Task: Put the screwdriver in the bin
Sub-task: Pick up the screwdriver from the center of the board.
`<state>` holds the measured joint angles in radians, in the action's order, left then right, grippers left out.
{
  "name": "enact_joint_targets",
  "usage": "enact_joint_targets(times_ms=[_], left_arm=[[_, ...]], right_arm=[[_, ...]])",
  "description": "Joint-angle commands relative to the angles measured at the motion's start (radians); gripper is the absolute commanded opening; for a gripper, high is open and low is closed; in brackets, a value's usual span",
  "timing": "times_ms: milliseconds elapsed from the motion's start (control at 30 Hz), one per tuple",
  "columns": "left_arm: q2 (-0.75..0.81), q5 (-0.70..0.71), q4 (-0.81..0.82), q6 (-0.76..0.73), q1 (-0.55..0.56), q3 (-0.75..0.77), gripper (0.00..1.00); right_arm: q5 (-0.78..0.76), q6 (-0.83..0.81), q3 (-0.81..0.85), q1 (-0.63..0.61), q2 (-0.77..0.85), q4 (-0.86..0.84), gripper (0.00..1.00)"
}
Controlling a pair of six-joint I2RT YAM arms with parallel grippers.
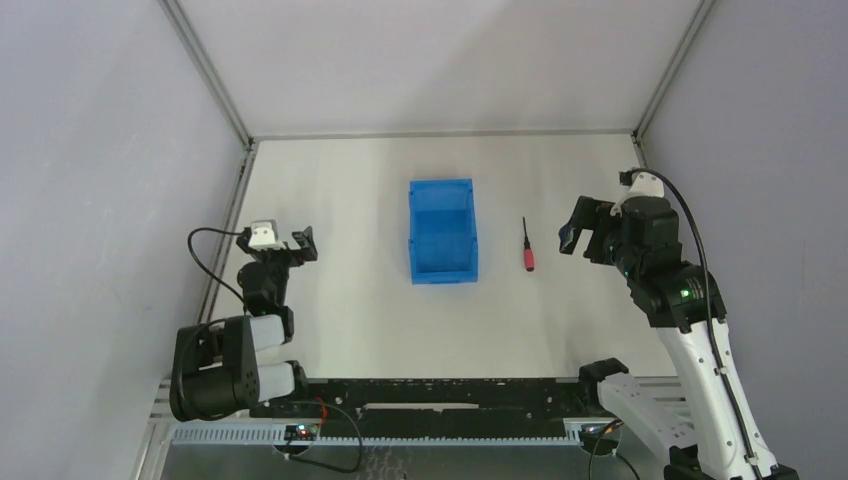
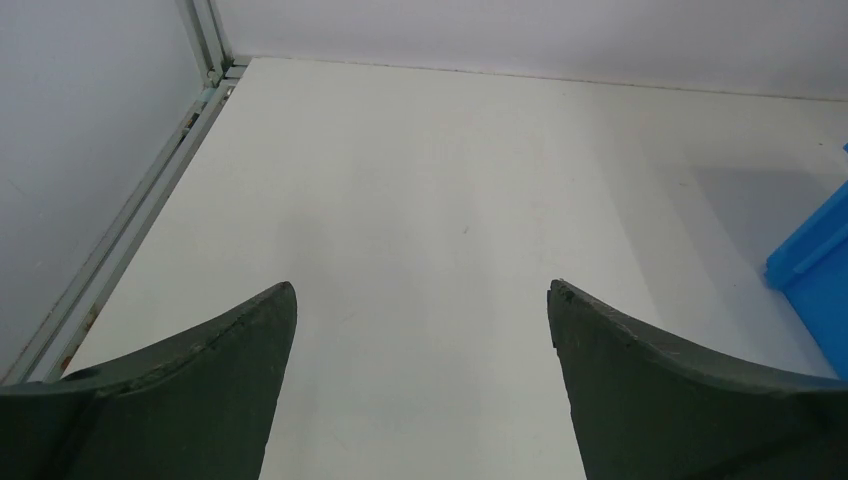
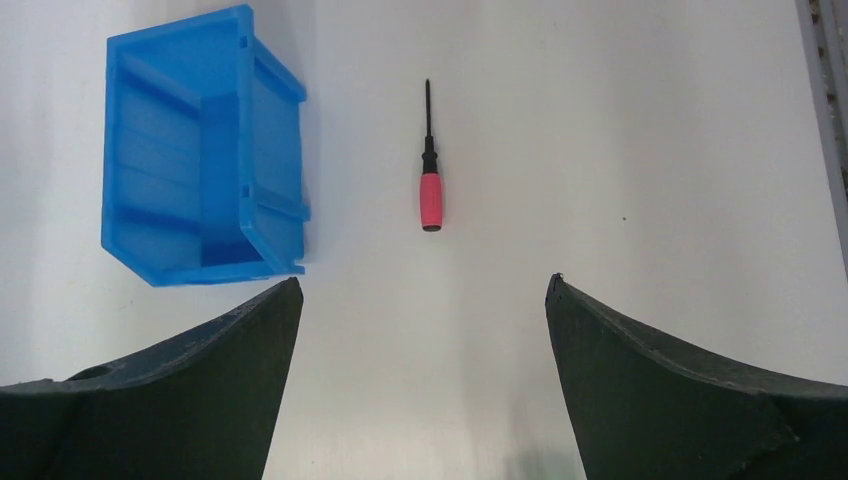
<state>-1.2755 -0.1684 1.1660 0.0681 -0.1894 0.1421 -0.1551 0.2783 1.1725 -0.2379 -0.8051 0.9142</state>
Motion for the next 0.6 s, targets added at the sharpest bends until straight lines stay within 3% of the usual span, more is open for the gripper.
enact_joint_targets(times_ms=[0, 567], left_arm=[[0.005, -0.008, 0.044, -0.016, -0.004, -0.017, 1.00], [0.005, -0.008, 0.045, -0.016, -0.004, -0.017, 1.00]], right_arm=[[0.003, 0.013, 0.001, 0.005, 0.004, -0.048, 1.00], [0.062, -0.015, 0.013, 0.005, 0.025, -0.108, 1.00]])
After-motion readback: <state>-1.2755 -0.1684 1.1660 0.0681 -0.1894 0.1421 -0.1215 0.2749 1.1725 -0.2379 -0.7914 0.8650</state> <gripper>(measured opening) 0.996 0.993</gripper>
